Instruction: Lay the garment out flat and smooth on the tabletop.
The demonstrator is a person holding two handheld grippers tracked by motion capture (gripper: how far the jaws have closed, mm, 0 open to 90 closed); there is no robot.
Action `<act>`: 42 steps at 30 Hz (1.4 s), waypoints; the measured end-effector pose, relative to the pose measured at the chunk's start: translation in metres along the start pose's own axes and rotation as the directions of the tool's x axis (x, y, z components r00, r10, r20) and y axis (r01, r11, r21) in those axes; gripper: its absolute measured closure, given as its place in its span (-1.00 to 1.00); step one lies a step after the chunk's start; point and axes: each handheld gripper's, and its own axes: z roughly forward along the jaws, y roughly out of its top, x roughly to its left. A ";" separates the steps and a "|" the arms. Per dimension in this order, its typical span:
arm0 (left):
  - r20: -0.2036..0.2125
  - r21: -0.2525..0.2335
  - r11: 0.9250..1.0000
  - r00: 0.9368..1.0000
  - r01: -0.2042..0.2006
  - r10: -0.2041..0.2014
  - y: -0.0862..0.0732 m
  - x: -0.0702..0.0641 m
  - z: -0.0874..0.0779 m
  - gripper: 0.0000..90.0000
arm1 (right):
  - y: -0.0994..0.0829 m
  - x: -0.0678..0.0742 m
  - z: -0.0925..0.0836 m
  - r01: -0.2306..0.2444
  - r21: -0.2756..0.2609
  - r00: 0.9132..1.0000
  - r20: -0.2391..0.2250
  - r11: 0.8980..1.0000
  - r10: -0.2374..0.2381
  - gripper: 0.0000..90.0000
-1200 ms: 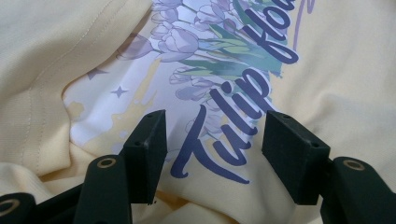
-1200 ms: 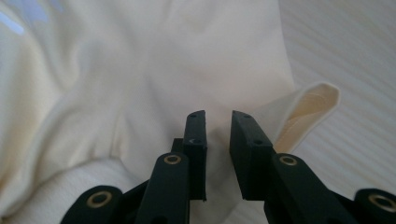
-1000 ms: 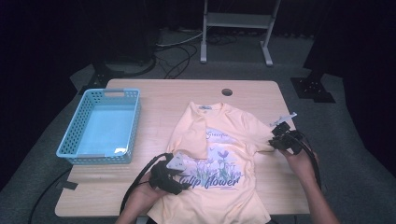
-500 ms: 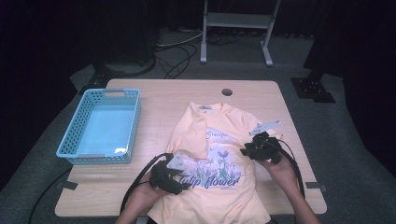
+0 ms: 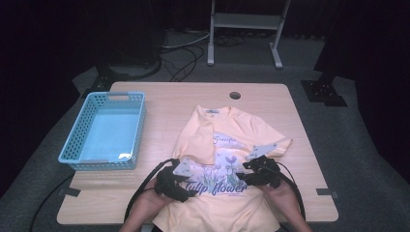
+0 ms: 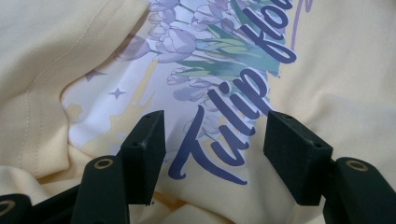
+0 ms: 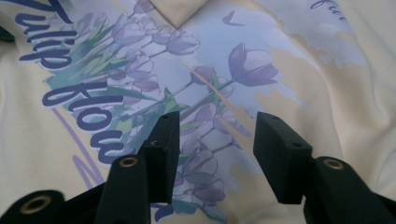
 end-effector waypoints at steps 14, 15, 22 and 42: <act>0.000 -0.067 0.998 1.000 -0.012 0.012 0.016 0.001 -0.007 -0.27 | -0.018 -0.004 0.005 0.002 -0.031 1.000 -0.026 1.000 -0.003 -0.09; 0.001 -0.070 0.997 1.000 -0.013 0.013 0.016 0.001 -0.007 -0.27 | -0.020 -0.005 0.005 0.005 -0.038 1.000 -0.030 0.999 -0.006 -0.09; -0.016 -0.075 0.997 1.000 -0.022 0.021 0.025 0.002 -0.009 -0.30 | -0.025 -0.009 0.002 0.035 -0.049 0.998 -0.049 0.998 -0.037 -0.09; -0.014 -0.069 0.993 0.995 -0.095 0.094 0.048 -0.001 -0.003 -0.28 | -0.049 -0.015 -0.017 0.076 -0.046 0.994 -0.081 0.996 -0.079 -0.09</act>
